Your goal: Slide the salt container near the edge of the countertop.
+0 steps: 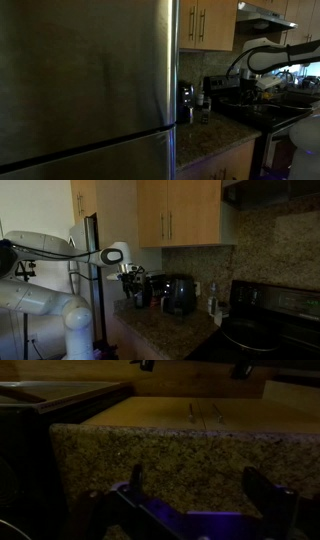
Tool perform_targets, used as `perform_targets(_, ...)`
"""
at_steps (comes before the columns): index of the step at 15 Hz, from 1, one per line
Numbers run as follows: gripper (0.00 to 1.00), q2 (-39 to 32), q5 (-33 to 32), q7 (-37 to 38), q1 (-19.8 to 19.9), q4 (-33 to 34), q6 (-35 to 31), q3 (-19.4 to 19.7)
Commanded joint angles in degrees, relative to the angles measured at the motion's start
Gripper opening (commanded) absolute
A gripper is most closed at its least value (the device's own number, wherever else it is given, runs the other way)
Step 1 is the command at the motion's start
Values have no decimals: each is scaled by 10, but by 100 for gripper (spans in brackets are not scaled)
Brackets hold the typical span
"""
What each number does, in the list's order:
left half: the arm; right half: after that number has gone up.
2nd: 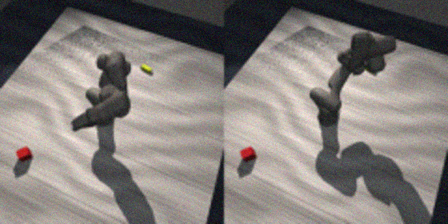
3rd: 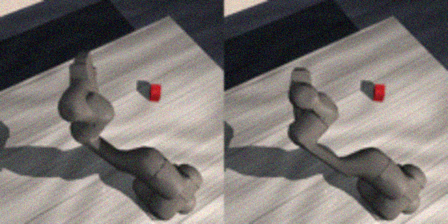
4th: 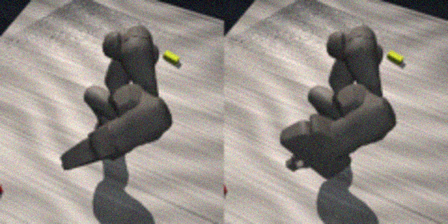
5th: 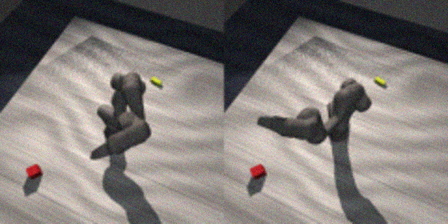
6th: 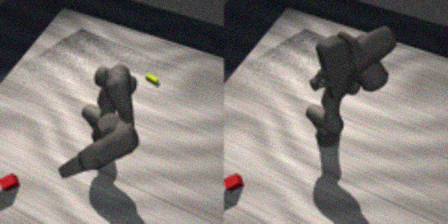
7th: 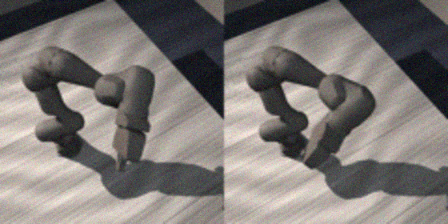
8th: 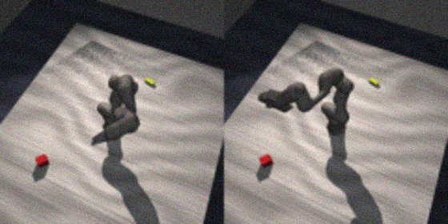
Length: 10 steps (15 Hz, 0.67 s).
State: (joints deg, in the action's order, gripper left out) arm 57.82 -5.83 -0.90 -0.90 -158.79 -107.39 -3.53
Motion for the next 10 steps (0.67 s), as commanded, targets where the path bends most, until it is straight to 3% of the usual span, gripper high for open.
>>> perform_targets(1, 100, -1, -3, 3, -4, 1, 2, 3)
perform_targets(4, 100, 8, 52, 109, 11, -1, 30, -12)
perform_targets(5, 100, 46, 40, 88, 36, 57, 126, 28)
perform_targets(9, 100, 9, 14, 102, 105, 167, 220, 102)
perform_targets(10, 100, 34, 22, 97, 81, 110, 173, 75)
